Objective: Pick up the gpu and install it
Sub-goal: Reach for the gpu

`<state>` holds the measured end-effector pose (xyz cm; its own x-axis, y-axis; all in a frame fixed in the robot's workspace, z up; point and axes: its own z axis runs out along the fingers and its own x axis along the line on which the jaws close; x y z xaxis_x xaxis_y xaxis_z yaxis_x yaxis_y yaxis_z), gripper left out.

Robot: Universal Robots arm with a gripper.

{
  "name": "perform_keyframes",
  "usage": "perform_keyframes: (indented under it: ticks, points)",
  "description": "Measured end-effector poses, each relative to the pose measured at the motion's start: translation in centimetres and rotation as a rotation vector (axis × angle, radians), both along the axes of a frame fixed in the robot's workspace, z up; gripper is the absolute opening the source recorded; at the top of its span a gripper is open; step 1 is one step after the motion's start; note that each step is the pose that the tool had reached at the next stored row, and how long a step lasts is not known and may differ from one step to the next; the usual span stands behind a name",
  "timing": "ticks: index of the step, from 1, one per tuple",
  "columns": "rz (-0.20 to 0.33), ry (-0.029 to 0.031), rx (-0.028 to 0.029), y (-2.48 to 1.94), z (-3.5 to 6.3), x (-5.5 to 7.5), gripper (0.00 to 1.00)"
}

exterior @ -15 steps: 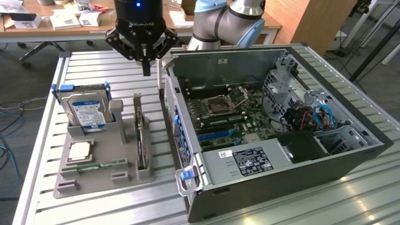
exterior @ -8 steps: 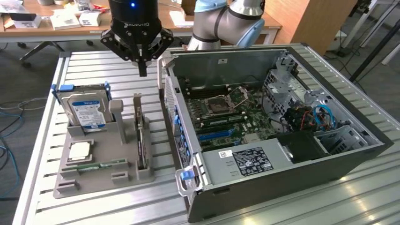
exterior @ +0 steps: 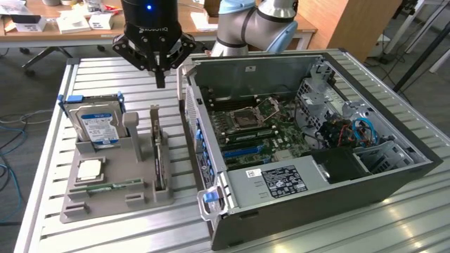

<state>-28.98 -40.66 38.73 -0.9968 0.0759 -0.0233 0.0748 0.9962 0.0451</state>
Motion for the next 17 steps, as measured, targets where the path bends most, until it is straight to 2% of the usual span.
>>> perform_keyframes:
  ticks: [17]
  points:
    - [0.0,0.0,0.0001,-4.18,-0.01,-0.7,0.1]
